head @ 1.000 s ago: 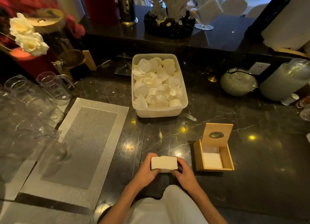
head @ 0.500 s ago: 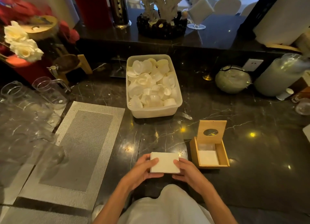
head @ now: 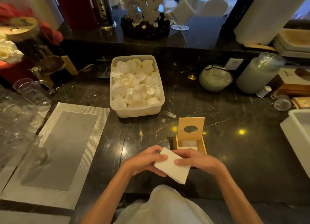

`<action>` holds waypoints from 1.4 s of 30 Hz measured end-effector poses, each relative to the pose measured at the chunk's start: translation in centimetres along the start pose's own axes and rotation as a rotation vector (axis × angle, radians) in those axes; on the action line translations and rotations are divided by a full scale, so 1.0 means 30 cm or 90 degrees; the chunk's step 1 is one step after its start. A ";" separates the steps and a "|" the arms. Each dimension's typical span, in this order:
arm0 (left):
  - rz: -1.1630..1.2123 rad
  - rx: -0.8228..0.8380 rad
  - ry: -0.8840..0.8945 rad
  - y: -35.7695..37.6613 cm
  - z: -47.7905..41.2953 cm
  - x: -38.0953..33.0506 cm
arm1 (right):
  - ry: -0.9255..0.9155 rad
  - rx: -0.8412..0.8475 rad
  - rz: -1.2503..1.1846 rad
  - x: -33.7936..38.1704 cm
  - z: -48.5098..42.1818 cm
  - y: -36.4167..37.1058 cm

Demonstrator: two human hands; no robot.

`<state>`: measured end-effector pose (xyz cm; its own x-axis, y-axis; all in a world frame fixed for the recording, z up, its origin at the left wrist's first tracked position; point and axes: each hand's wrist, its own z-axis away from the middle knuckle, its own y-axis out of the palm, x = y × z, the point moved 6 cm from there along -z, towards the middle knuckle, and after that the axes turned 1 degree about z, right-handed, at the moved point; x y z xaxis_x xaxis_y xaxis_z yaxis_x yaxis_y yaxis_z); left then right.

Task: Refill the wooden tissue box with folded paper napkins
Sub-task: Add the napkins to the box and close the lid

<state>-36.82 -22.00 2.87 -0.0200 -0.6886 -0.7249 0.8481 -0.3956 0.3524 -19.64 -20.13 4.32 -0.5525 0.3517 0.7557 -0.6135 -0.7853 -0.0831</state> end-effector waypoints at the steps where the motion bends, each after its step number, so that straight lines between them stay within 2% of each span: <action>1: -0.018 0.002 0.004 0.020 -0.012 -0.013 | -0.007 0.011 0.033 0.007 0.011 -0.019; 4: -0.010 0.000 0.015 0.073 -0.041 -0.043 | -0.010 0.019 0.050 -0.009 0.041 -0.084; 7: 0.059 -0.024 0.069 0.102 -0.091 -0.066 | -0.037 -0.005 -0.065 -0.069 0.062 -0.174; 9: 0.061 -0.110 0.091 0.106 -0.120 -0.066 | -0.036 -0.049 -0.217 -0.142 0.070 -0.236; 11: -0.030 -0.247 0.088 0.088 -0.150 -0.033 | -0.048 -0.085 -0.374 -0.221 0.078 -0.276; 12: -0.074 -0.281 0.081 0.085 -0.169 -0.012 | -0.060 -0.096 -0.428 -0.251 0.080 -0.297; 14: -0.087 -0.266 0.066 0.104 -0.213 0.033 | -0.070 -0.120 -0.449 -0.283 0.089 -0.340; 18: -0.044 -0.227 0.047 0.156 -0.270 0.099 | -0.050 -0.137 -0.275 -0.229 0.090 -0.416; 22: -0.030 -0.245 0.067 0.156 -0.281 0.137 | -0.051 -0.068 0.039 -0.094 0.052 -0.433; 25: -0.016 -0.255 0.067 0.147 -0.280 0.156 | 0.018 -0.006 0.287 -0.034 -0.024 -0.410; 28: -0.008 -0.265 0.069 0.149 -0.281 0.170 | 0.102 0.015 0.430 -0.008 -0.090 -0.387; 36: -0.004 -0.280 0.067 0.151 -0.298 0.180 | 0.147 0.063 0.633 0.010 -0.158 -0.310; 42: 0.009 -0.284 0.067 0.152 -0.310 0.192 | 0.131 0.056 0.651 -0.010 -0.159 -0.270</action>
<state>-28.13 -22.12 -5.19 0.0271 -0.6169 -0.7866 0.9935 -0.0702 0.0893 -17.20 -11.43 1.66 -0.8755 -0.4271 0.2260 0.2386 -0.7888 -0.5665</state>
